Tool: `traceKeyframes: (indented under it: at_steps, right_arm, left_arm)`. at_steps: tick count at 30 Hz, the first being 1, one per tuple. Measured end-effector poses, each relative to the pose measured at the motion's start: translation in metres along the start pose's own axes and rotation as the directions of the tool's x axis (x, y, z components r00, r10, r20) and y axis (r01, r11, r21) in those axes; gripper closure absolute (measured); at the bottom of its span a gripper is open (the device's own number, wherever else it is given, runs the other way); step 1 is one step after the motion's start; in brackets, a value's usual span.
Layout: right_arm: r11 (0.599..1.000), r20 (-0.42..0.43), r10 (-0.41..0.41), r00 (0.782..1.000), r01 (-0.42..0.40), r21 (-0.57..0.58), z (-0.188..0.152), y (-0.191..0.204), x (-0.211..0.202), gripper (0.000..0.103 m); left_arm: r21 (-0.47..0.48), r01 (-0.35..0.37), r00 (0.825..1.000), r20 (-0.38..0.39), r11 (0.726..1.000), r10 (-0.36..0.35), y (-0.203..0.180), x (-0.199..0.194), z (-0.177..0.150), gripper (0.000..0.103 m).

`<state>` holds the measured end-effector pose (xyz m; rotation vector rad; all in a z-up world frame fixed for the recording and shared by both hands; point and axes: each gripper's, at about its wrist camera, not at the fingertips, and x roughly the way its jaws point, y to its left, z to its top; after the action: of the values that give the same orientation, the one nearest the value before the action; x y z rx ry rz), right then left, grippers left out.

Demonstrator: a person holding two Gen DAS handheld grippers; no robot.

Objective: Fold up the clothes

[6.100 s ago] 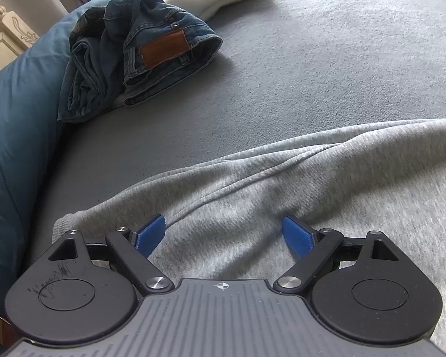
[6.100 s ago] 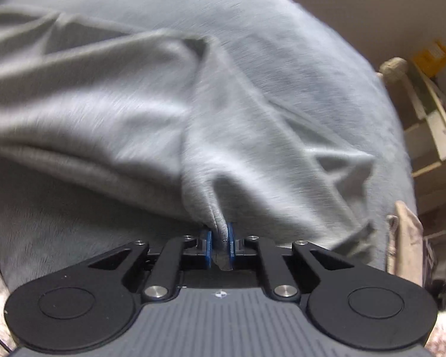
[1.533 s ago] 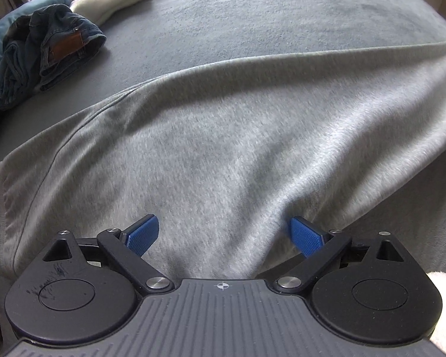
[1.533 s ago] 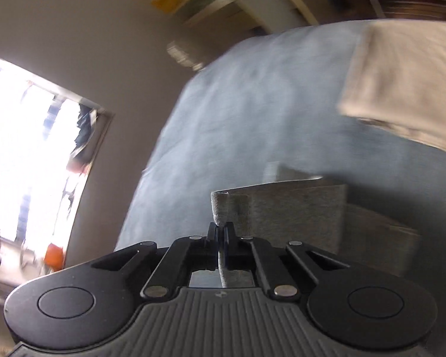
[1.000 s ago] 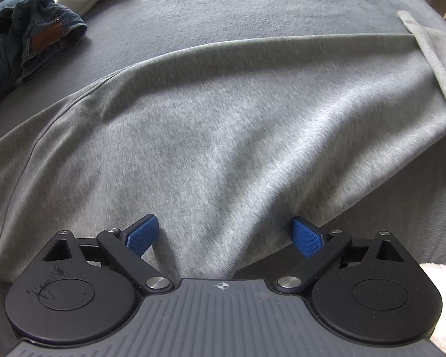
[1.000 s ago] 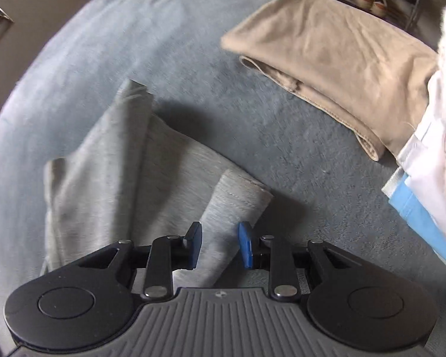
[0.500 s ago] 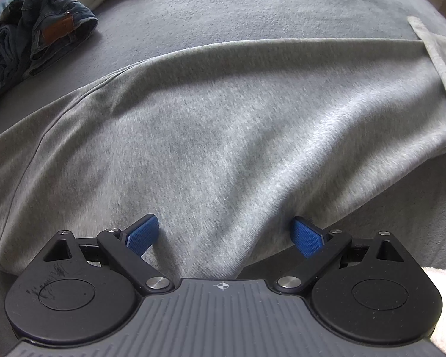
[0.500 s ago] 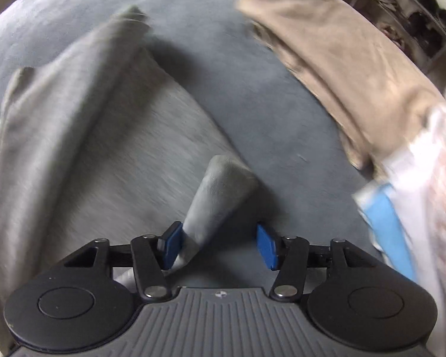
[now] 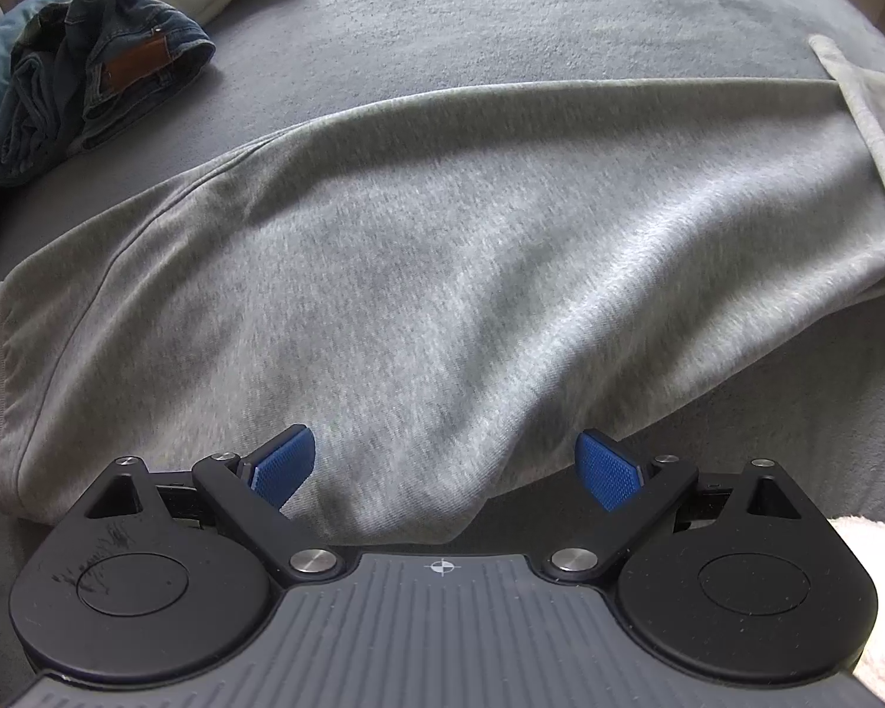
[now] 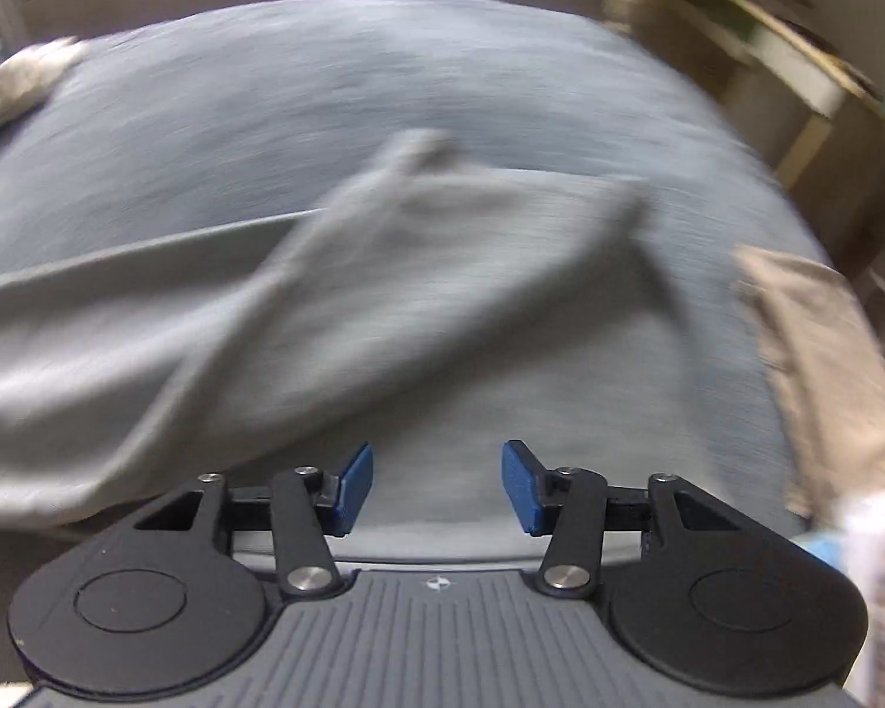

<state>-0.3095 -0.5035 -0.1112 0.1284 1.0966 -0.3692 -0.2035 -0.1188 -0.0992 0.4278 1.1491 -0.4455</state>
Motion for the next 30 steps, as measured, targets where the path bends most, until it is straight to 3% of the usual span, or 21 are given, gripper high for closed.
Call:
traceKeyframes:
  at_steps: [6, 10, 16, 20, 26, 30]
  right_arm:
    - [0.994, -0.013, 0.094, 0.995, -0.095, -0.059, -0.045, 0.038, 0.02, 0.06]
    - [0.998, -0.116, 0.024, 0.993, -0.031, -0.058, -0.052, 0.012, 0.013, 0.06]
    - [0.982, 0.023, 0.008, 1.0, -0.012, 0.188, 0.002, -0.036, -0.015, 0.059]
    - [0.97, 0.126, 0.044, 0.991, -0.073, 0.233, 0.059, -0.021, -0.006, 0.052]
    - [0.972, 0.108, 0.019, 0.994, -0.043, 0.229, 0.123, 0.004, 0.047, 0.052]
    - [0.955, 0.053, -0.033, 0.998, 0.016, 0.296, 0.151, 0.005, 0.084, 0.051]
  left_arm:
    - [-0.025, -0.008, 1.0, -0.002, 1.0, 0.008, 0.009, -0.001, -0.004, 0.007]
    - [-0.037, -0.003, 1.0, -0.009, 0.999, 0.002, 0.011, 0.005, -0.004, 0.007]
    - [-0.055, 0.013, 1.0, -0.012, 0.998, -0.014, 0.011, 0.013, 0.001, 0.007]
    - [-0.063, 0.02, 1.0, -0.01, 0.998, -0.021, 0.012, 0.015, 0.005, 0.007]
    - [-0.095, 0.034, 0.999, -0.014, 0.995, -0.036, 0.018, 0.018, 0.013, 0.007]
    - [-0.1, 0.041, 0.999, -0.029, 0.994, -0.044, 0.02, 0.021, 0.016, 0.007]
